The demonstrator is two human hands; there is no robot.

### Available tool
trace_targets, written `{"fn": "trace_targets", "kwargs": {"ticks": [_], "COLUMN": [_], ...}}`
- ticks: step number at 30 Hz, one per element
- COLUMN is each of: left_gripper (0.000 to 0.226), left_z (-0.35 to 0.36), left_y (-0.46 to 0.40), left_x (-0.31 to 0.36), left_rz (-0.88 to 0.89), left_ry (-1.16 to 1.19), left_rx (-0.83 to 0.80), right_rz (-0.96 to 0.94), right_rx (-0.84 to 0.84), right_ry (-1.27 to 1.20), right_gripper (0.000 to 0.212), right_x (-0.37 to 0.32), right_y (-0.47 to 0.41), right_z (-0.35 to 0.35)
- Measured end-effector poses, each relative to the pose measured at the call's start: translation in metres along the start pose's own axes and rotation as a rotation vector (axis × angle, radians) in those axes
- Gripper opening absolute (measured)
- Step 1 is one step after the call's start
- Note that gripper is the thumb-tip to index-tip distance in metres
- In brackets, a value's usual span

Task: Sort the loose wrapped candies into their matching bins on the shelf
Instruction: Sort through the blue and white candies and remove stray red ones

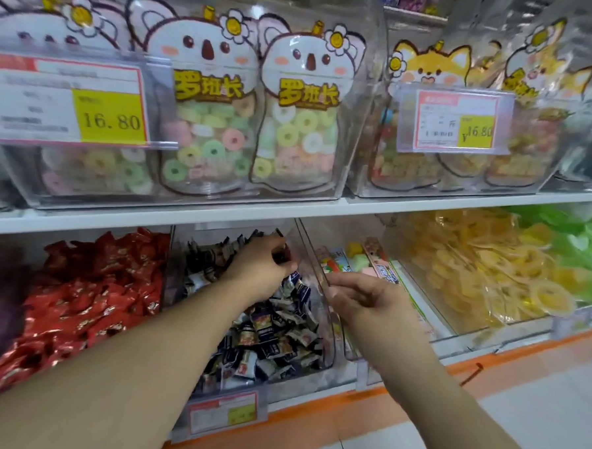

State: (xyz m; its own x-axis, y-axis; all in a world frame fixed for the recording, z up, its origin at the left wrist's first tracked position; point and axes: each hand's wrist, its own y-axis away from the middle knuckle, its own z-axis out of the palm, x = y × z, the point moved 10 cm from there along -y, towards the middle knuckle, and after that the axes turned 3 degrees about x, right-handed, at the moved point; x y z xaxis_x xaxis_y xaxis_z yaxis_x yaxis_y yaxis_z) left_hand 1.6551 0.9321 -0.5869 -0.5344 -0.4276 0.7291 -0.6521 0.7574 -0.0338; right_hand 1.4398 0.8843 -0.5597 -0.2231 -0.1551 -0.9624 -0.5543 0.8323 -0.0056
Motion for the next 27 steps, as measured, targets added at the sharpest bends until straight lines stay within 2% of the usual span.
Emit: {"fn": "trace_targets", "kwargs": {"ticks": [8,12,17,21,24,27], "left_gripper": [0.014,0.008,0.008,0.010,0.014,0.036], "left_z": [-0.016,-0.042,-0.088,-0.146,-0.183,-0.180], "left_y": [0.014,0.043,0.104,0.149,0.173,0.188], "left_x": [0.009,0.023,0.027,0.009,-0.018,-0.035], "left_rz": [-0.015,0.057,0.110,0.101,0.073,0.105], "left_ry": [0.135,0.256,0.340,0.210,0.031,-0.173], "left_rx": [0.178,0.252,0.250,0.340,0.438,0.359], "right_rz": [-0.010,0.002,0.035,-0.007,-0.066,-0.259], "right_rx": [0.017,0.048,0.090,0.091,0.114,0.188], "right_ry": [0.040,0.103,0.159,0.282,0.485,0.697], "right_gripper": [0.017,0.017,0.022,0.031,0.041,0.043], "right_x": [-0.004,-0.008,-0.019,-0.029,-0.043,-0.073], "right_y": [0.003,0.004,0.015,0.023,0.032,0.046], "right_z": [-0.001,-0.002,0.004,0.011,0.016,0.028]}}
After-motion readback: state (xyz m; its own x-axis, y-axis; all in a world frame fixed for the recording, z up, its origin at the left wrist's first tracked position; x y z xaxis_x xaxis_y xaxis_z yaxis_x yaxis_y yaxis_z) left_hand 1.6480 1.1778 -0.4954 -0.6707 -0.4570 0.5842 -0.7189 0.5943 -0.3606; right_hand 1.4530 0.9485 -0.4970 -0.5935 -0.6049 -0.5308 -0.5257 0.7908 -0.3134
